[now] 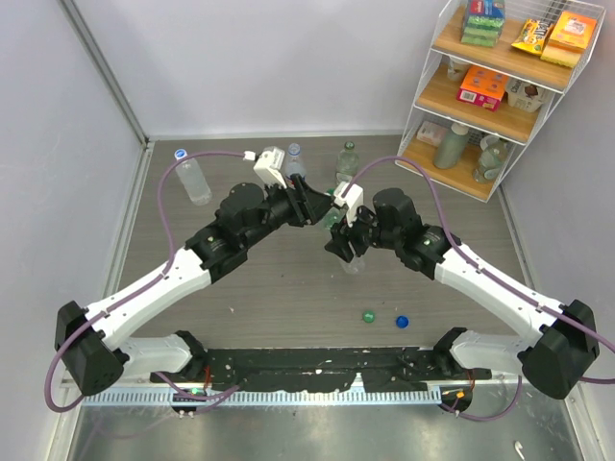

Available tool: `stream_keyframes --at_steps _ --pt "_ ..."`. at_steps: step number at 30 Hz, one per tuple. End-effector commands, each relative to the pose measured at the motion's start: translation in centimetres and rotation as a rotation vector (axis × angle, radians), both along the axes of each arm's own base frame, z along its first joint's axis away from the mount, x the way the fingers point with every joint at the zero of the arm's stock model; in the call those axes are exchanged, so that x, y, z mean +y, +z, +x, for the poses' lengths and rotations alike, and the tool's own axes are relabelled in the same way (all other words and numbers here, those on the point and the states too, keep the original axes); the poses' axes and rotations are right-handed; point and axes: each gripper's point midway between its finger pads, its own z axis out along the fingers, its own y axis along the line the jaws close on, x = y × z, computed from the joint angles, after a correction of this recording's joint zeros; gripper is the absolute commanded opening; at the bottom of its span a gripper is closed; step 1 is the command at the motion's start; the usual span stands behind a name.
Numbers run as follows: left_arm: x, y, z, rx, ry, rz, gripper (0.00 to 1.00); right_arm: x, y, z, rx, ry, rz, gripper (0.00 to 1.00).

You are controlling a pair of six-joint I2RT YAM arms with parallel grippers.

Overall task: Screw on the bottle caps
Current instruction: Screw the bottle cap onto the plastic bottle.

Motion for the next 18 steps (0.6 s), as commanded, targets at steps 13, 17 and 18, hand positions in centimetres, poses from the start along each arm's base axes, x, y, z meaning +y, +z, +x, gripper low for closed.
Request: stream_keyframes --at_steps 13,17,18 --pt "0.5 3.0 -0.6 -0.075 -0.001 -0.018 0.50 0.8 2.3 0.1 -0.037 0.032 0.039 0.01" --pt "0.4 3.1 -0.6 -0.075 0.000 -0.018 0.50 0.8 2.2 -0.1 -0.031 0.044 0.039 0.01" --pt "0.4 3.1 -0.6 -0.076 -0.001 -0.017 0.50 0.8 2.2 -0.1 -0.031 0.045 0.040 0.01"
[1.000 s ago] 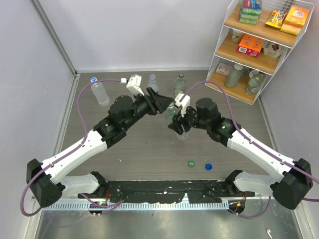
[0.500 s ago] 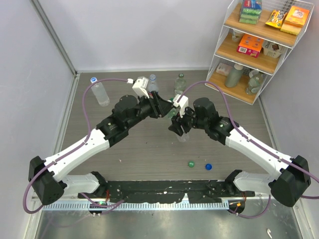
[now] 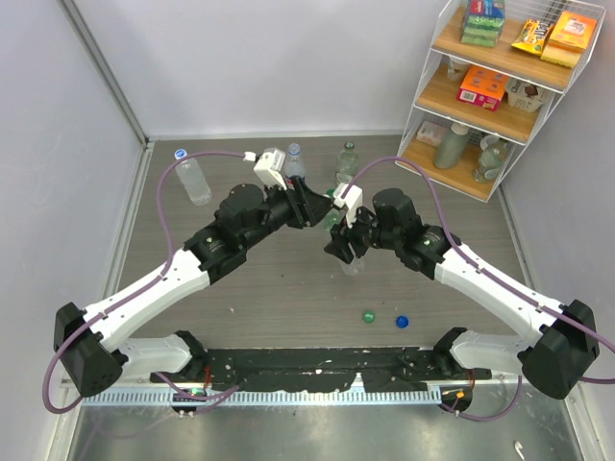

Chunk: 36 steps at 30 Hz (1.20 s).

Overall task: Screw on the bottle caps
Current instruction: Screw the bottle cap onto the plastic bottle.

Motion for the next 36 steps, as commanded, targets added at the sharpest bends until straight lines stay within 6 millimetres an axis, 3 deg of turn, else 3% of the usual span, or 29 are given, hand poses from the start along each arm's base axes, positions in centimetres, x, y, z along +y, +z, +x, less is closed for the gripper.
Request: stream_keyframes --at_steps 1,15,29,33,36 --pt "0.4 3.6 -0.1 -0.071 0.011 -0.050 0.50 0.7 2.5 0.2 -0.047 0.027 0.042 0.01" --pt "0.5 3.5 -0.2 -0.067 0.019 -0.028 0.47 0.8 2.3 0.0 -0.037 0.044 0.040 0.01" --pt "-0.1 3.1 -0.6 -0.077 -0.022 0.005 0.31 0.8 2.6 0.0 -0.041 0.038 0.044 0.01" --pt "-0.7 2.6 -2.2 -0.092 -0.123 0.022 0.24 1.2 3.6 -0.9 -0.071 0.111 0.067 0.01" --pt "-1.5 2.7 -5.0 -0.135 -0.289 0.005 0.22 1.8 5.3 -3.1 -0.120 0.256 0.118 0.01"
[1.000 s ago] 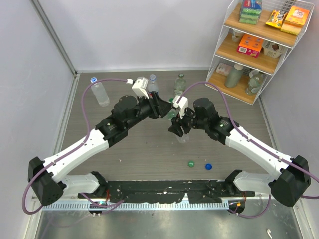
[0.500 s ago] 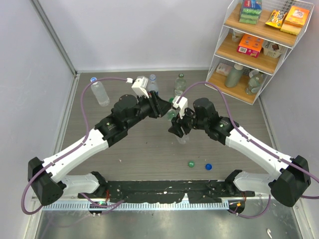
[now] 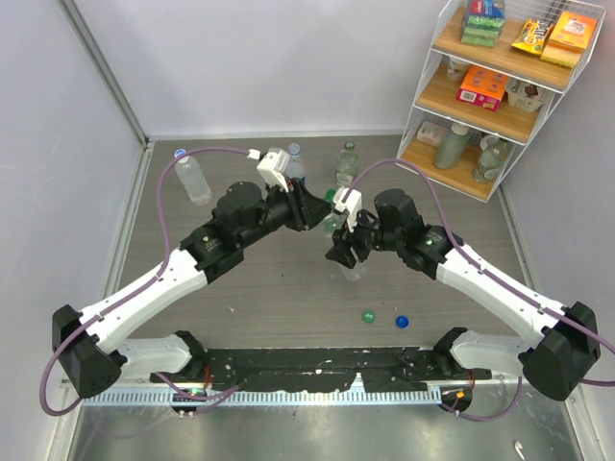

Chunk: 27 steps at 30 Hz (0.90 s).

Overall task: Screw on the bottle caps
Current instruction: Screw the bottle cap onto the plastic bottle.

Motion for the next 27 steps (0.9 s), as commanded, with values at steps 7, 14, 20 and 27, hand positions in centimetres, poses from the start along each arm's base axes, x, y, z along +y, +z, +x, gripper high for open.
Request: stream_keyframes --at_steps 7,14,20,27 --pt "-1.9 2.1 -9.1 -0.194 -0.586 -0.010 0.19 2.1 7.7 -6.4 -0.203 0.473 0.229 0.01" --pt "-1.3 1.5 -12.1 -0.353 -0.815 -0.033 0.18 2.0 9.6 -8.8 -0.243 0.635 0.292 0.01" --pt "-0.6 0.5 -14.5 -0.383 -1.096 0.007 0.21 1.6 9.3 -9.7 -0.271 0.702 0.273 0.01" --pt "-0.4 -0.6 -14.7 -0.436 -1.152 0.033 0.29 1.4 10.0 -10.0 -0.293 0.710 0.281 0.01"
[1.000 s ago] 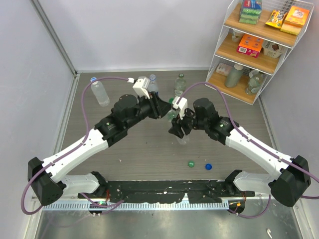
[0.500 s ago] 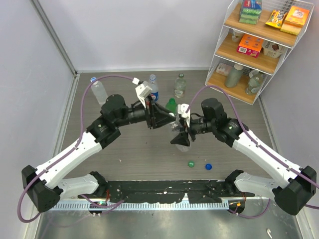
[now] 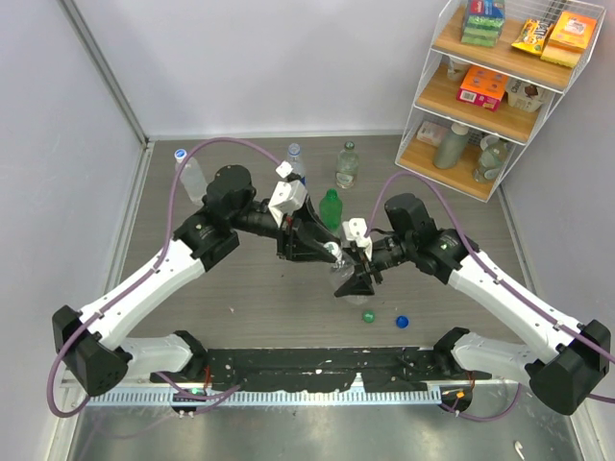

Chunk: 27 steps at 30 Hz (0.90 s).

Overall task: Screw on the bottle caps
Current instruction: Screw the bottle cap onto the plastic bottle.

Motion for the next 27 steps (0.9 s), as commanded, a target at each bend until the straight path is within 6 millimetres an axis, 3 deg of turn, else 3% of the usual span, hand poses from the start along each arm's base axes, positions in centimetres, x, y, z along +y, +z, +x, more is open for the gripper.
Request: stream_keyframes --at_steps 1,6,9,10,13,16,22,27 --pt "0.7 -3.5 -2.6 0.042 -0.171 0.075 0.30 1.2 6.9 -0.2 -0.207 0.089 0.191 0.01" --pt "0.8 -3.0 -2.9 0.028 -0.199 0.060 0.48 1.0 6.7 -0.7 -0.195 0.098 0.192 0.01" --pt "0.6 -2.0 -2.5 0.055 -0.157 0.040 0.95 1.0 6.0 -0.4 -0.186 0.083 0.176 0.01" --pt "0.6 -1.7 -2.5 0.071 -0.139 0.036 1.00 1.0 5.9 -0.2 -0.183 0.076 0.169 0.01" --pt "1.1 -1.2 -2.7 0.036 -0.095 0.006 1.00 1.1 5.1 0.5 -0.182 0.047 0.145 0.01" --pt "1.3 -0.7 -1.1 0.040 0.083 -0.037 1.00 1.4 4.7 1.7 -0.166 -0.010 0.121 0.01" --pt "3.5 2.0 3.5 0.100 0.509 -0.079 1.00 1.8 4.1 6.7 -0.102 -0.295 0.063 0.01" --pt "6.2 2.2 8.0 0.176 0.846 -0.058 1.00 1.4 3.2 9.9 -0.041 -0.490 0.015 0.01"
